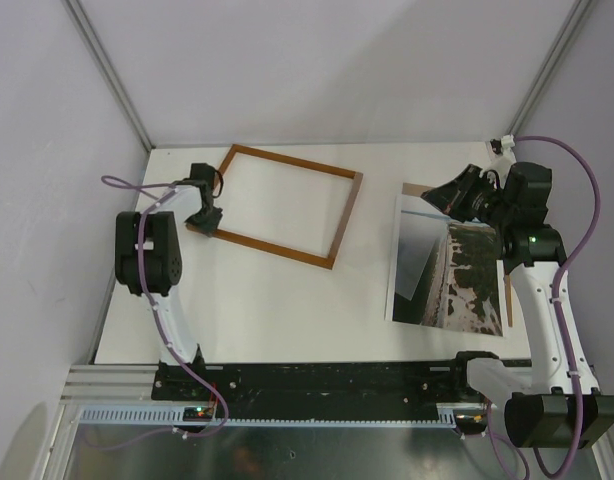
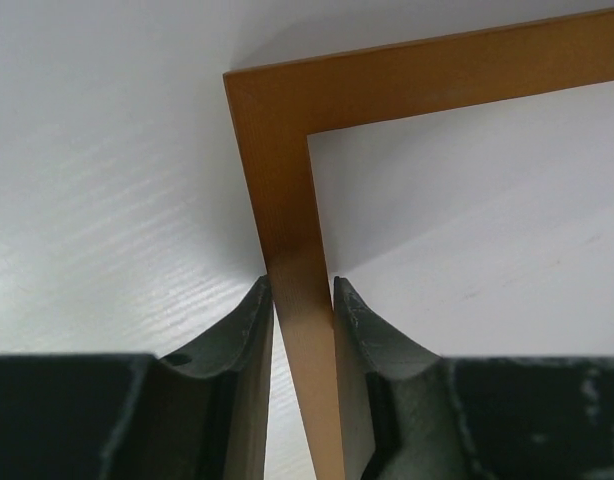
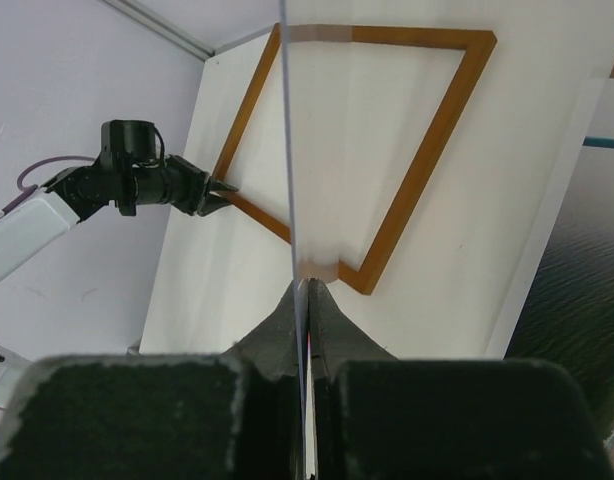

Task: Put the photo into the frame
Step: Adjust the frame body at the center of the board.

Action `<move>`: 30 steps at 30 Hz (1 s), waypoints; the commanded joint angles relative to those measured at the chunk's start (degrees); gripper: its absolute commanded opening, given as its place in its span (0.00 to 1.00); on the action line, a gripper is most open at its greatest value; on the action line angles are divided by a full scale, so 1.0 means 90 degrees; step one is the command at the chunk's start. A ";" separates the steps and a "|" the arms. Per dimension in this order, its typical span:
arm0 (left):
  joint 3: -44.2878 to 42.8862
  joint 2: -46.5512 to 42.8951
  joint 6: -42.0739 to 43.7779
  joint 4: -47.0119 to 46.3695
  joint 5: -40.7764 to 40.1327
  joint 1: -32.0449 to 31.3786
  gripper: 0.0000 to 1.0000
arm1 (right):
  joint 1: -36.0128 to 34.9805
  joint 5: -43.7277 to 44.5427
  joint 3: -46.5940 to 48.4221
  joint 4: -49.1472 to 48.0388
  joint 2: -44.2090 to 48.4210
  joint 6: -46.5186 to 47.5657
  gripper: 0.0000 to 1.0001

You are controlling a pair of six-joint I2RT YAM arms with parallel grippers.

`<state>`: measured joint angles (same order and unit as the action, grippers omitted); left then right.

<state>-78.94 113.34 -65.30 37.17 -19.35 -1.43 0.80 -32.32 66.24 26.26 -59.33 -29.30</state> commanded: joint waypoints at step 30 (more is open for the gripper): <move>0.0224 -0.0664 0.4890 -0.1725 0.2575 0.0390 0.00 | -0.0069 0.0262 0.0483 0.0033 0.0201 0.0234 0.00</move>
<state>-74.11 109.21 -26.37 25.58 -1.91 2.42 0.47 -30.57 66.65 27.35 -58.92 -28.32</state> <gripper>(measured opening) 0.286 0.011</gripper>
